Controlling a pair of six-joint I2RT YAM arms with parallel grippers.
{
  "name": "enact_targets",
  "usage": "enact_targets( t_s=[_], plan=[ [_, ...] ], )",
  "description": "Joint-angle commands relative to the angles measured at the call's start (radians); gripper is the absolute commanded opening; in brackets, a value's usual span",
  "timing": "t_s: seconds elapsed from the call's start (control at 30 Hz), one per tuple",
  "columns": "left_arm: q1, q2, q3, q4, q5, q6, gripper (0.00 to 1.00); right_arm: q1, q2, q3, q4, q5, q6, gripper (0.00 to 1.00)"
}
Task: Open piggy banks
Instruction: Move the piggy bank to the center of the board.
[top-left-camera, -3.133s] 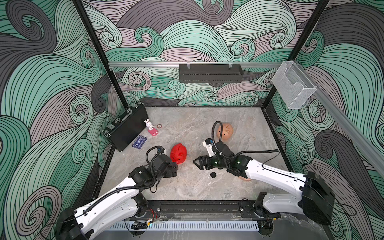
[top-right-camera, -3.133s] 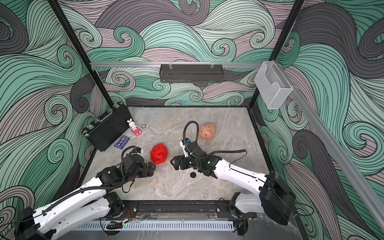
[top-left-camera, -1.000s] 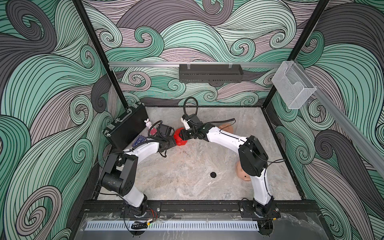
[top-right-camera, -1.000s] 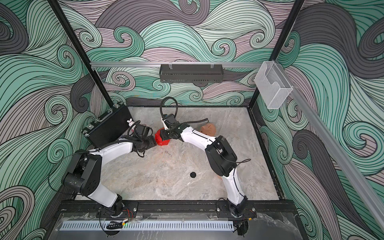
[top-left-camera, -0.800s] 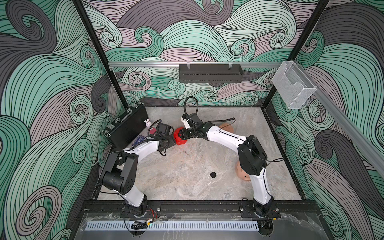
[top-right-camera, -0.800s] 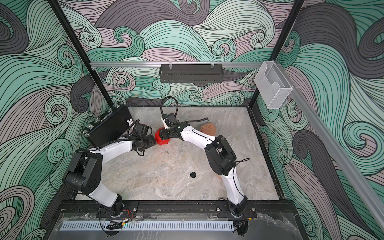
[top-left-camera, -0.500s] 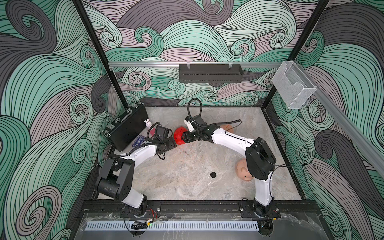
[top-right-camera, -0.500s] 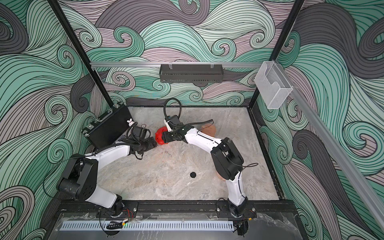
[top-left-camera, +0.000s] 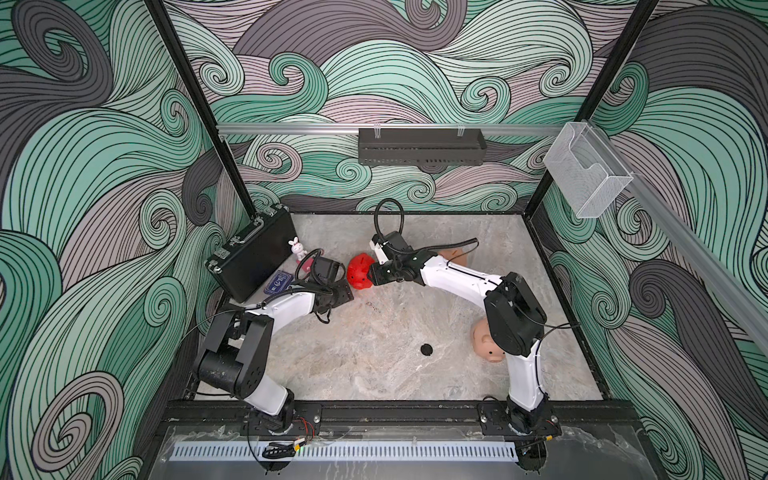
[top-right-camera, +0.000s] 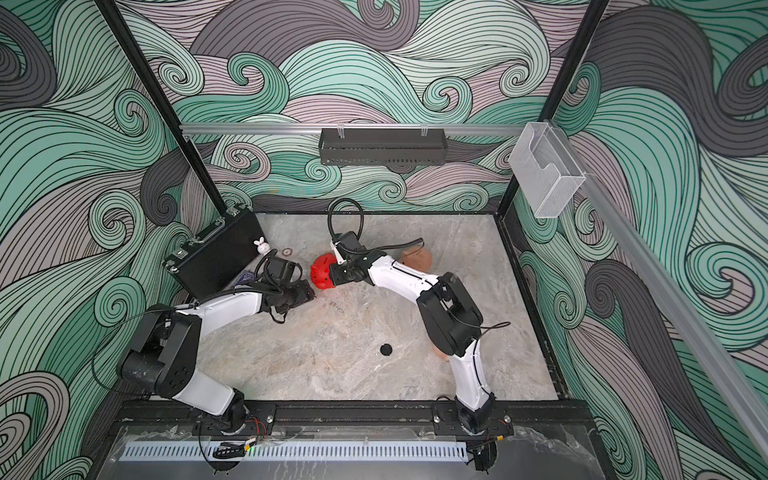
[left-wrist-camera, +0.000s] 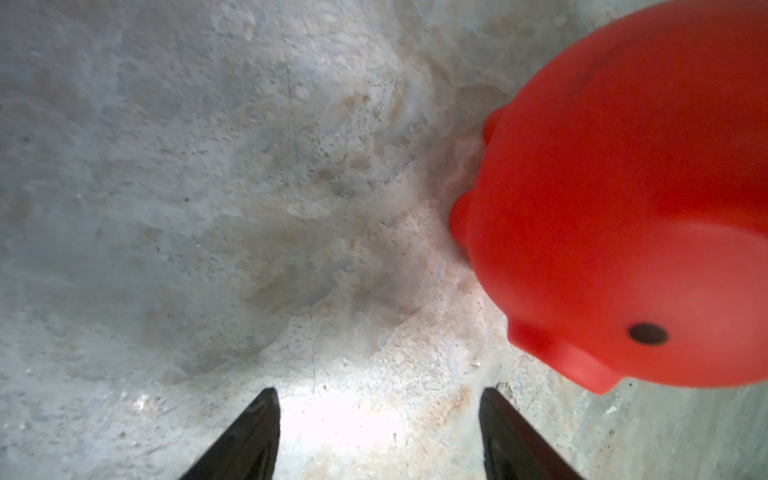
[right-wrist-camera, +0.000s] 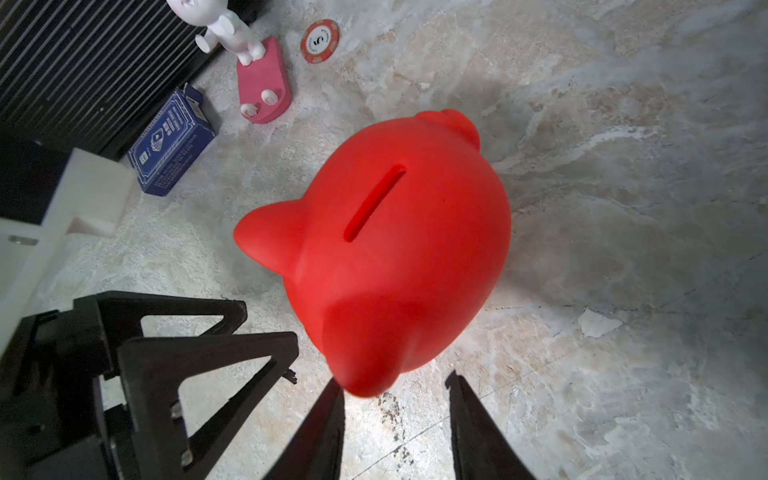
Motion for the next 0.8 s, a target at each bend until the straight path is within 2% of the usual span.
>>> enact_targets(
  t_s=[0.0, 0.27, 0.77],
  plan=[
    [0.007, 0.028, 0.050, -0.007, -0.026, 0.011, 0.73, -0.011, 0.033, 0.051, -0.018, -0.004, -0.014, 0.41],
    [0.019, 0.086, 0.110, -0.022, -0.040, 0.009, 0.71, -0.025, 0.093, 0.137, -0.028, -0.032, -0.037, 0.34],
    [0.066, 0.151, 0.195, -0.044, -0.038, 0.024, 0.70, -0.044, 0.214, 0.296, -0.087, -0.064, -0.045, 0.33]
  ],
)
